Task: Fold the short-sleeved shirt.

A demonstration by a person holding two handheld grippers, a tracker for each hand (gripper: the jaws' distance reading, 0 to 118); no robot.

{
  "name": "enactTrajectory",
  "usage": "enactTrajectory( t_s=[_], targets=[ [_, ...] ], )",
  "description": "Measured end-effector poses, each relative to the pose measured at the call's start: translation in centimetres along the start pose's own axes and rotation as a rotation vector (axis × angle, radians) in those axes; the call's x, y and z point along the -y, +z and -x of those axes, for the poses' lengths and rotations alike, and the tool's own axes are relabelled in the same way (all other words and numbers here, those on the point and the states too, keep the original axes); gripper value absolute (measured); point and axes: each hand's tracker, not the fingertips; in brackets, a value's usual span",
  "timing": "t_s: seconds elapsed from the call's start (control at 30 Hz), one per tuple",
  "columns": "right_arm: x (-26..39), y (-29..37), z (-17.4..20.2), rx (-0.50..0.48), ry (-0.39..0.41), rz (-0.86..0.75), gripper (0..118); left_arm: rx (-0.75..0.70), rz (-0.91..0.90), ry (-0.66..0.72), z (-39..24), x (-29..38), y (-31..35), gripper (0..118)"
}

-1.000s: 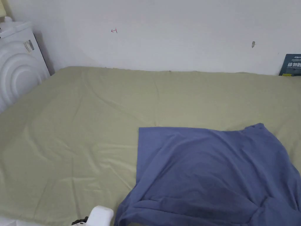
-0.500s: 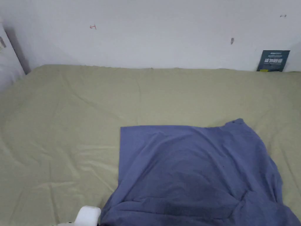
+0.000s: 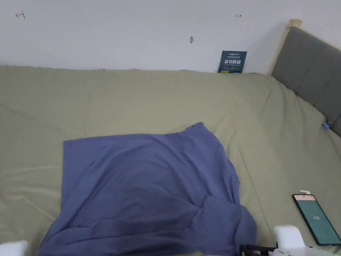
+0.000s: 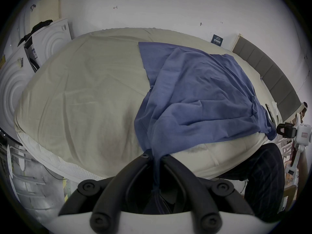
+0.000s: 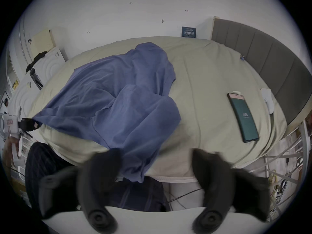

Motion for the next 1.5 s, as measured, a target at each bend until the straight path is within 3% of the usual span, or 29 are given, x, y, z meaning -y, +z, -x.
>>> enactTrajectory(
  t_s=[0.03, 0.27, 0.3, 0.37, 0.4, 0.47, 0.53, 0.67, 0.93, 1.07, 1.27, 1.5],
  targets=[
    [0.0, 0.0, 0.0, -0.01, -0.006, -0.007, 106, -0.003, -0.003, -0.01, 0.3, -0.1, -0.2, 4],
    [0.0, -2.9, 1.7, -0.019, 0.09, 0.129, 103, 0.002, 0.013, -0.008, -0.2, -0.3, 0.0, 4],
    [0.0, -3.2, 1.8, -0.001, 0.094, 0.139, 93, -0.01, 0.014, -0.015, -0.2, -0.3, -0.1, 3],
    [0.0, -3.5, 1.7, 0.041, 0.101, 0.143, 17, -0.009, 0.014, -0.016, -0.2, -0.3, 0.0, 2],
    [0.0, -3.6, 1.4, 0.064, 0.101, 0.143, 5, -0.001, 0.018, -0.019, 0.0, -0.3, 0.2, 0],
    [-0.2, -2.8, 0.4, 0.007, 0.048, 0.143, 4, 0.0, 0.022, -0.052, -0.3, -0.3, 1.2, 0],
    [-0.3, -1.3, 0.3, 0.007, 0.056, 0.108, 4, -0.084, 0.025, -0.111, -0.3, -0.3, 2.0, 0],
    [-1.0, 1.0, 0.4, -0.023, 0.066, 0.106, 4, -0.051, 0.003, -0.105, 0.5, -0.1, 2.4, 0],
    [-3.7, 4.6, 0.1, -0.086, 0.143, 0.14, 4, -0.078, -0.046, -0.168, -0.4, -2.0, 6.4, 0],
    [-7.4, 5.6, 0.3, -0.104, 0.193, 0.15, 4, -0.099, -0.023, -0.243, 0.0, -4.5, 5.3, 0],
    [-15.6, 1.8, -0.9, -0.146, 0.235, 0.166, 4, -0.074, 0.046, -0.298, -0.1, -12.1, 1.8, 0],
    [-23.0, -9.1, -1.8, -0.101, 0.165, 0.28, 4, -0.077, 0.144, -0.234, -1.2, -20.2, -6.8, 0]
  ],
)
